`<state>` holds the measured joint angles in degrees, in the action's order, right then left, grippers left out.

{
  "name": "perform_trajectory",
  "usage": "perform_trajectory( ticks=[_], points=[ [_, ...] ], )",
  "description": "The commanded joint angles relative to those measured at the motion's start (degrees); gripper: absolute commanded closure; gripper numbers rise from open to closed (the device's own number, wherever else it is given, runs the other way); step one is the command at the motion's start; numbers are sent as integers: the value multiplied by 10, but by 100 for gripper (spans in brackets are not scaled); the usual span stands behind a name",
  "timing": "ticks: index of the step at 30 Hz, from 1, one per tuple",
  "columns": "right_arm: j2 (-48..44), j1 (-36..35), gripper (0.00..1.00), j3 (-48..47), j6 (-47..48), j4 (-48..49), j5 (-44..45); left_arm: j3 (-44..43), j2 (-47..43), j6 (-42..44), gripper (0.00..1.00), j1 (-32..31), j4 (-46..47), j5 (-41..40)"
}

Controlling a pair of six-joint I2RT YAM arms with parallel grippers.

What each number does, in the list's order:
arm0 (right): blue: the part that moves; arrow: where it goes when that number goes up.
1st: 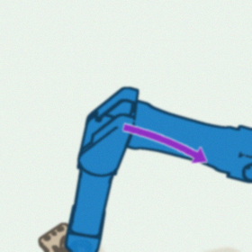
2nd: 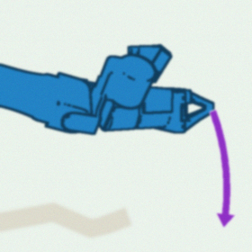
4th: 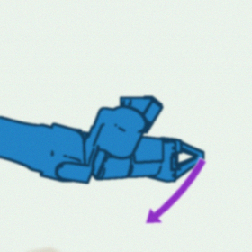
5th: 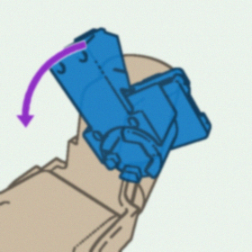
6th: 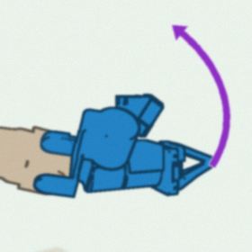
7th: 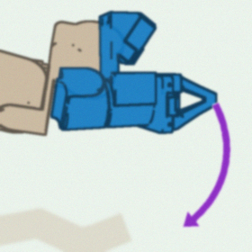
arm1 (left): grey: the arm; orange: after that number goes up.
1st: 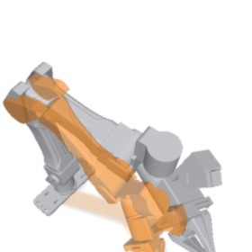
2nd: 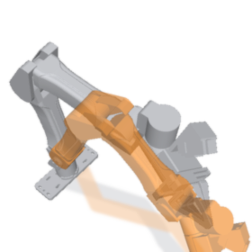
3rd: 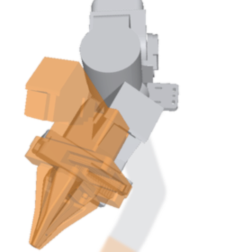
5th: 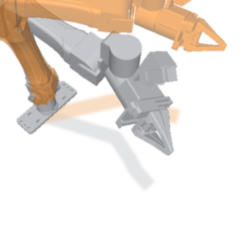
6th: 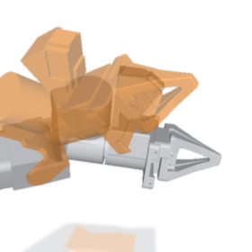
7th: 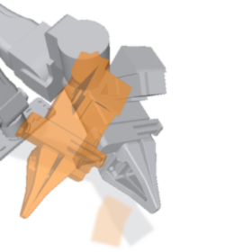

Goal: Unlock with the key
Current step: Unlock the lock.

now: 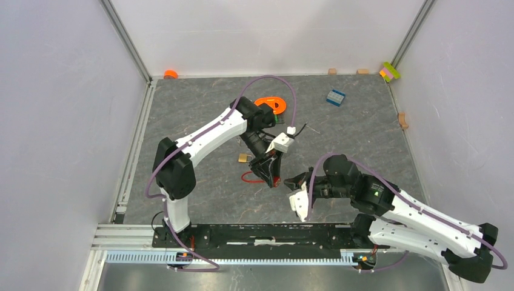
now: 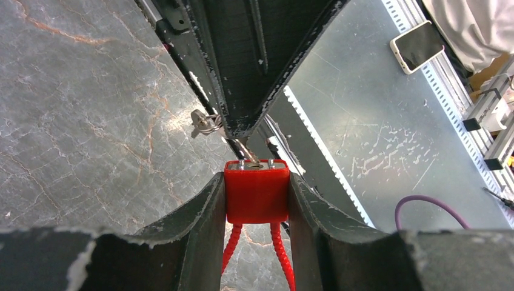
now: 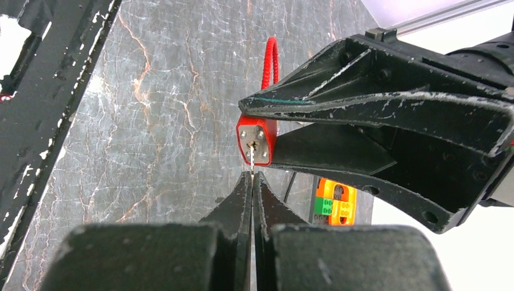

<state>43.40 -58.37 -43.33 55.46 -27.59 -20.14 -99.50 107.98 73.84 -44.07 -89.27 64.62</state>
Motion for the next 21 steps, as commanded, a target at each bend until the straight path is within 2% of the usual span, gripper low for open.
perform_trajectory(
  ticks=[1, 12, 21],
  points=[
    [-6, -18, 100, -18, 12, 7, 38, -28, 6, -10, 98, 0, 0, 25],
    [-5, -32, 100, -12, 11, 14, 76, -29, 0, -64, 98, 0, 37, 24],
    [0, -36, 100, -9, 7, 23, 99, -27, -1, -66, 98, 0, 39, 22]
  ],
)
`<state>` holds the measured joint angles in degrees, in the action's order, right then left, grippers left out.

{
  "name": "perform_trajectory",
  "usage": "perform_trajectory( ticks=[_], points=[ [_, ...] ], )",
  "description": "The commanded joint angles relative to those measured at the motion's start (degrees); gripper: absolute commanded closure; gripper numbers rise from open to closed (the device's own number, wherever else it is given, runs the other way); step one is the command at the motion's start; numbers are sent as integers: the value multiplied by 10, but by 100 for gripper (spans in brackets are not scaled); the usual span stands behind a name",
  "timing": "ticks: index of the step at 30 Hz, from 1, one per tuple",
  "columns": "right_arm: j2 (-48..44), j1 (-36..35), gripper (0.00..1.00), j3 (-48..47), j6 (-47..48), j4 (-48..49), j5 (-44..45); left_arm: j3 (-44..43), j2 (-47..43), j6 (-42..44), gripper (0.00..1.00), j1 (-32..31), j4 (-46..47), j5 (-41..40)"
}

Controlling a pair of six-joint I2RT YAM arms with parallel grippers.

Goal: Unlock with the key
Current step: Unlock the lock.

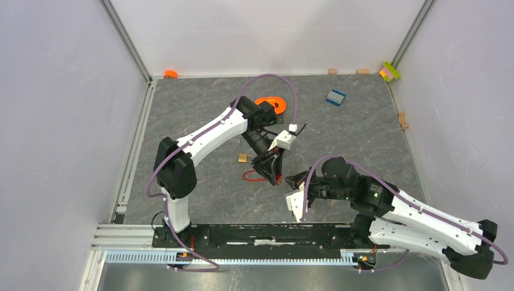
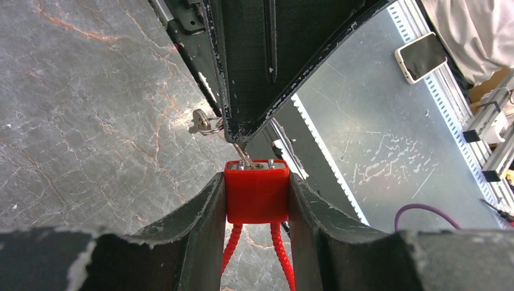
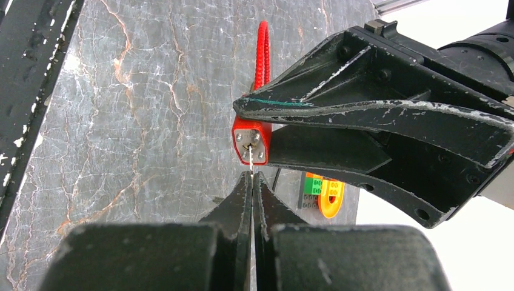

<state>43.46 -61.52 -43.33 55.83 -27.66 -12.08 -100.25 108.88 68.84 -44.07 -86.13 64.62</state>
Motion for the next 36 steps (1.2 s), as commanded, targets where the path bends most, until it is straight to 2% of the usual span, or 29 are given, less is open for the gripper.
perform_trajectory(
  ticks=[1, 9, 19, 23, 31, 36],
  points=[
    [-1, -4, 100, -8, 3, 24, 19, -19, -10, -19, 98, 0, 9, 22],
    [7, -6, 100, -5, -5, 35, 29, -16, -13, -42, 98, 0, 27, 21],
    [16, -18, 100, 1, -11, 55, 64, 18, -27, -201, 98, 0, 154, 6],
    [13, -23, 100, 9, -12, 68, 73, 27, -28, -241, 98, 2, 186, 6],
    [-6, -26, 100, 42, -6, 99, 93, 30, -29, -235, 98, 7, 187, 25],
    [-29, -26, 100, 71, 3, 123, 107, 35, -36, -170, 98, 7, 149, 46]
  ],
)
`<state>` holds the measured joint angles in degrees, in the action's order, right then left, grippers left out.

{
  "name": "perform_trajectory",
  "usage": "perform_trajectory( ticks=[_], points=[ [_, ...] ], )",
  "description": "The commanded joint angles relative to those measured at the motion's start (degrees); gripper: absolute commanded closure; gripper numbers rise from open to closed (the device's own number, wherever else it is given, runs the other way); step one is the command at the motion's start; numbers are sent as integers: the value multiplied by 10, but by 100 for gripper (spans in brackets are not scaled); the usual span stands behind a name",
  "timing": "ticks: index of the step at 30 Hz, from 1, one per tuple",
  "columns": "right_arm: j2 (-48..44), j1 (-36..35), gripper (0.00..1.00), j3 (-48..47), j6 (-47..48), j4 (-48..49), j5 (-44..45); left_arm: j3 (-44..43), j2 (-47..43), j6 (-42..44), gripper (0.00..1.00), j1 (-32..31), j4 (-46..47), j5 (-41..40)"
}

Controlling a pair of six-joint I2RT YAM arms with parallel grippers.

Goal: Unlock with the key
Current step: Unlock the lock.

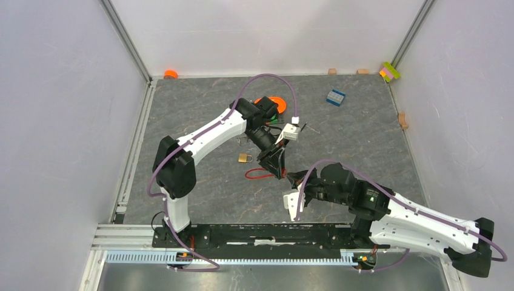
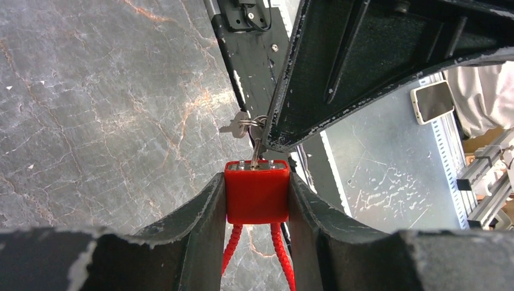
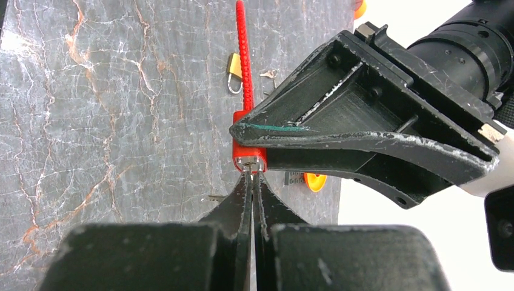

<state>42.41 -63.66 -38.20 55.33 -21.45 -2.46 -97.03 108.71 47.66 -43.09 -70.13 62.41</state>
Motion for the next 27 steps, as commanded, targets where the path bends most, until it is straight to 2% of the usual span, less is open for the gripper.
perform_trajectory(
  ticks=[1, 9, 15, 18, 22, 27],
  points=[
    [-23, -4, 100, 25, 10, 63, 10, 4, -35, 52, 98, -3, -20, 71],
    [-49, 4, 100, 48, 20, 75, -14, 5, -38, 108, 98, -5, -60, 78],
    [-40, 3, 100, 40, 22, 70, -35, 8, -36, 78, 98, -12, -41, 61],
    [-33, 3, 100, 35, 26, 68, -33, 8, -36, 67, 98, -13, -30, 56],
    [-28, -1, 100, 28, 29, 64, -24, 21, -44, 6, 98, -12, 24, 42],
    [-21, -12, 100, 33, 46, 70, -4, 17, -39, 0, 98, -12, 28, 47]
  ],
)
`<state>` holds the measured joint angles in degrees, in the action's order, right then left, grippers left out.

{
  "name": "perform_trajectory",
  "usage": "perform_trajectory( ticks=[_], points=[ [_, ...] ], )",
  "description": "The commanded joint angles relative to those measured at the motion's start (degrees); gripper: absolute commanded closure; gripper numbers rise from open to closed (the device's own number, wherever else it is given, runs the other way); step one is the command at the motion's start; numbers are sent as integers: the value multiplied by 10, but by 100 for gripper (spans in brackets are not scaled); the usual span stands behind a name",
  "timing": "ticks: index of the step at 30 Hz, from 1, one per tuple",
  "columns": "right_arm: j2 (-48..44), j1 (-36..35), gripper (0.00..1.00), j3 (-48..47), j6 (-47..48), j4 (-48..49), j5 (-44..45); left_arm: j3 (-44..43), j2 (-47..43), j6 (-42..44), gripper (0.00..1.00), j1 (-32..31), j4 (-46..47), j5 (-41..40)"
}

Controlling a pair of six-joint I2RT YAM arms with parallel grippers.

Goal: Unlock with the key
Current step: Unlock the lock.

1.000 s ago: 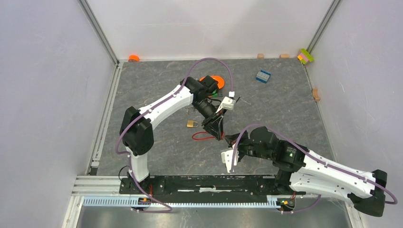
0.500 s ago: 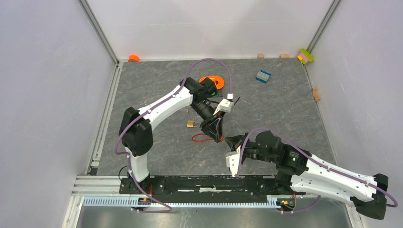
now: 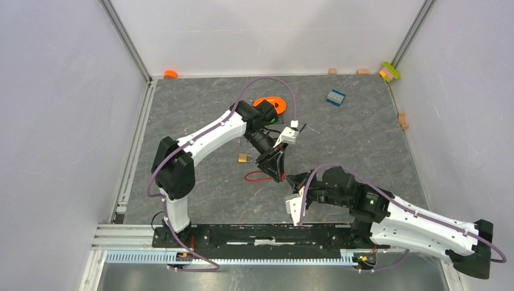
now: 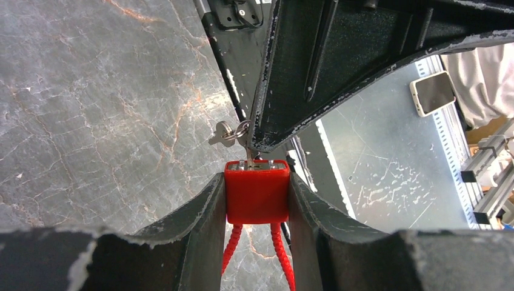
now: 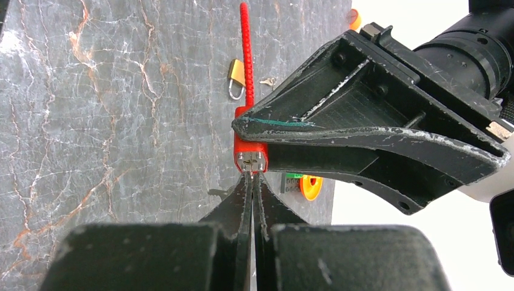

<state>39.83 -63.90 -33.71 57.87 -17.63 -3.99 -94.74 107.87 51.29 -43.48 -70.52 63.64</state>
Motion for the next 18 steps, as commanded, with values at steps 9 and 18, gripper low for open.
perform_trajectory(
  ticks=[9, 18],
  points=[
    [10, -16, 100, 7, 24, 68, 7, -1, -34, -30, 98, -9, 32, 46],
    [21, -18, 100, 37, 3, 113, -30, 3, -43, -25, 98, -8, 32, 49]
  ],
)
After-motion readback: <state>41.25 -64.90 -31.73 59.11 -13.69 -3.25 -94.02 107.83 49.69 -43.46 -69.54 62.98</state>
